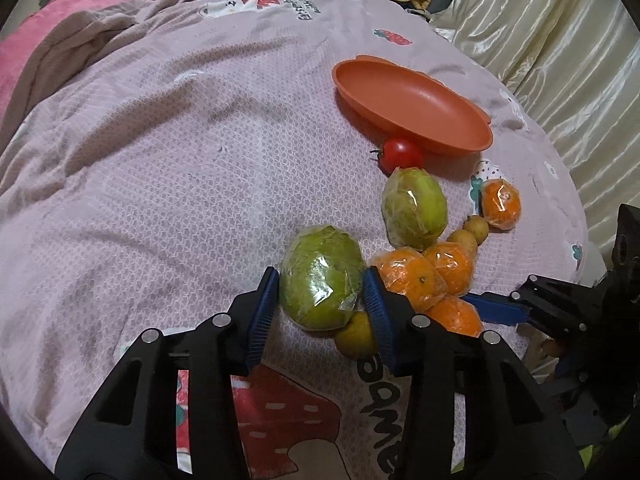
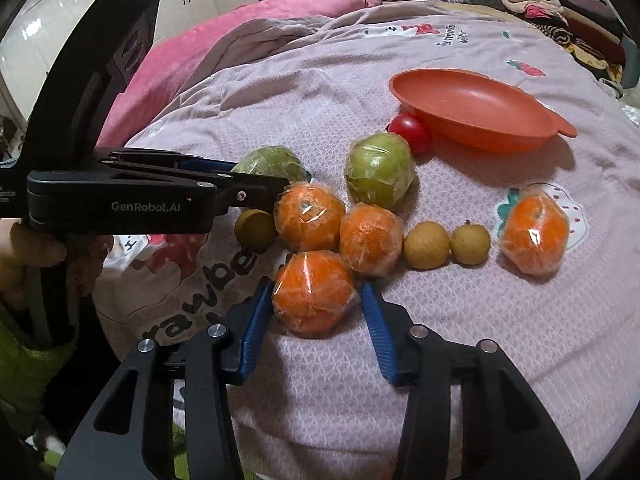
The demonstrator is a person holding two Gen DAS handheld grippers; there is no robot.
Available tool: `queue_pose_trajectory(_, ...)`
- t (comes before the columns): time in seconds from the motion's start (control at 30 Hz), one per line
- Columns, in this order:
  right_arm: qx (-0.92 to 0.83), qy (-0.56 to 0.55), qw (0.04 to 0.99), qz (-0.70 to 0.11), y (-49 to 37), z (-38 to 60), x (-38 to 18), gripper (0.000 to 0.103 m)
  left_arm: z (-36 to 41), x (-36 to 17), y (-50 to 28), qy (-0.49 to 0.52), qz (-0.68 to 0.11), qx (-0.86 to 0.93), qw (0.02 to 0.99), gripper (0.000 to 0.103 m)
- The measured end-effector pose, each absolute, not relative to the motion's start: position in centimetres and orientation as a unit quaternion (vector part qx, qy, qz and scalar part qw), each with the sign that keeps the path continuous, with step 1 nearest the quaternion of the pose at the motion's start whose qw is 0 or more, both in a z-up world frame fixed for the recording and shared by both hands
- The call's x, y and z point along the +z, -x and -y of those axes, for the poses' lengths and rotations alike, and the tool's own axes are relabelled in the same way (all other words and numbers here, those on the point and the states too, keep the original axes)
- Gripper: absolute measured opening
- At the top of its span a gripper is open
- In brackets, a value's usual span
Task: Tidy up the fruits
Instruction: 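Grasp the wrapped green pear with the left tool while the right tool approaches a wrapped orange, then grasp the wrapped orange with the right tool while the left tool lifts the pear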
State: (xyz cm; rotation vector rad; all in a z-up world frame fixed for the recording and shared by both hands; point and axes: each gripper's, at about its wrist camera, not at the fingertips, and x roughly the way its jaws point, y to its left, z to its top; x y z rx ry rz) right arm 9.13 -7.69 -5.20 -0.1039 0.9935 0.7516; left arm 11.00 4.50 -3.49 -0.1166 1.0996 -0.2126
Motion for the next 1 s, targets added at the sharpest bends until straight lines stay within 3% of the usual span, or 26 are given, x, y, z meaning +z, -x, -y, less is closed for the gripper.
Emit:
queue_pose_trajectory(0.43,0.374,0.04,0.809,-0.451,-8.8,8.7,-4.5,0.038,-4.8,-3.6,-11.5,0.075,-0.521,-0.118,0.842,0.035)
queue_pose_trajectory(1.0,0.356,0.017,0.846,-0.396,-11.6,12.9,-0.4,0.038,-4.4,0.6,-12.7,0.078,-0.486,-0.117,0.863,0.035)
